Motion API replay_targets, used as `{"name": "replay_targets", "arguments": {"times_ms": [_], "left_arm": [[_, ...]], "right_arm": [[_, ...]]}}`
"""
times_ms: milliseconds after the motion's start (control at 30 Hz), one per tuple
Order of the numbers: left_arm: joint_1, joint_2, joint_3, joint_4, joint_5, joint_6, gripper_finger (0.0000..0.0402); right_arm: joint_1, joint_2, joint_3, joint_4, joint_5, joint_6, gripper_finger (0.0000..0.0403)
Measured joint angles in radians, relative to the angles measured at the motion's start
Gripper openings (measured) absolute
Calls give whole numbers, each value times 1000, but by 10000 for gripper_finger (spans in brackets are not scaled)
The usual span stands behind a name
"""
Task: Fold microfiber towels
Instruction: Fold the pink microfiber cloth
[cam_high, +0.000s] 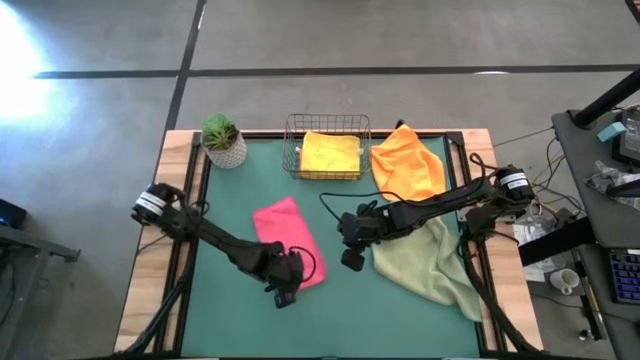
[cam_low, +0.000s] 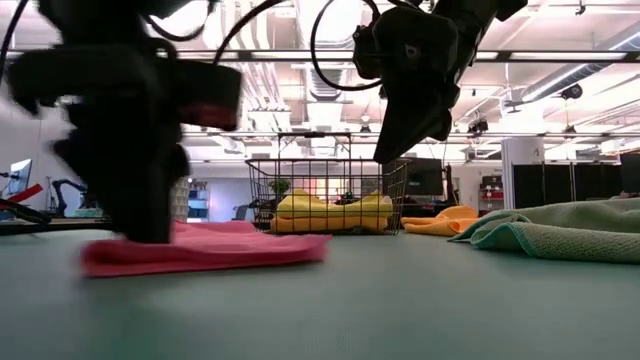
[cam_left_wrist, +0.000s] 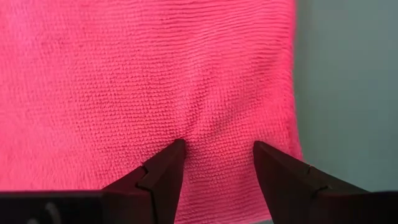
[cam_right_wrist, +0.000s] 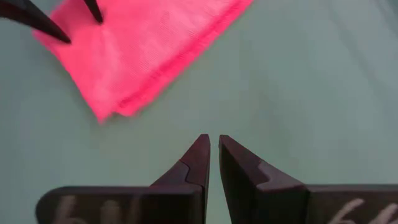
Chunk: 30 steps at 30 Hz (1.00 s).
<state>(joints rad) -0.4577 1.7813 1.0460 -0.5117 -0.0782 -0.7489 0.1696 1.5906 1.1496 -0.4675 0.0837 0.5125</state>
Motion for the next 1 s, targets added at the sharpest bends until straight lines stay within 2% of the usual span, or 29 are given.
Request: {"name": "replay_targets", "arguments": {"times_ms": [300, 533, 700, 900, 1000], "left_arm": [[-33, -44, 41, -364, 31, 30, 180], [-49, -133, 57, -371, 23, 20, 180], [-142, -184, 75, -370, 6, -49, 180], [-283, -189, 73, -370, -90, -59, 180], [-319, -189, 73, -370, -151, -100, 180]], "right_arm": [[0, 0, -1, 1, 5, 2, 28], [0, 0, -1, 1, 5, 1, 28], [15, 0, -1, 13, 2, -84, 28], [25, 0, -1, 64, -14, -203, 29], [26, 1, -1, 112, -69, -272, 35]]}}
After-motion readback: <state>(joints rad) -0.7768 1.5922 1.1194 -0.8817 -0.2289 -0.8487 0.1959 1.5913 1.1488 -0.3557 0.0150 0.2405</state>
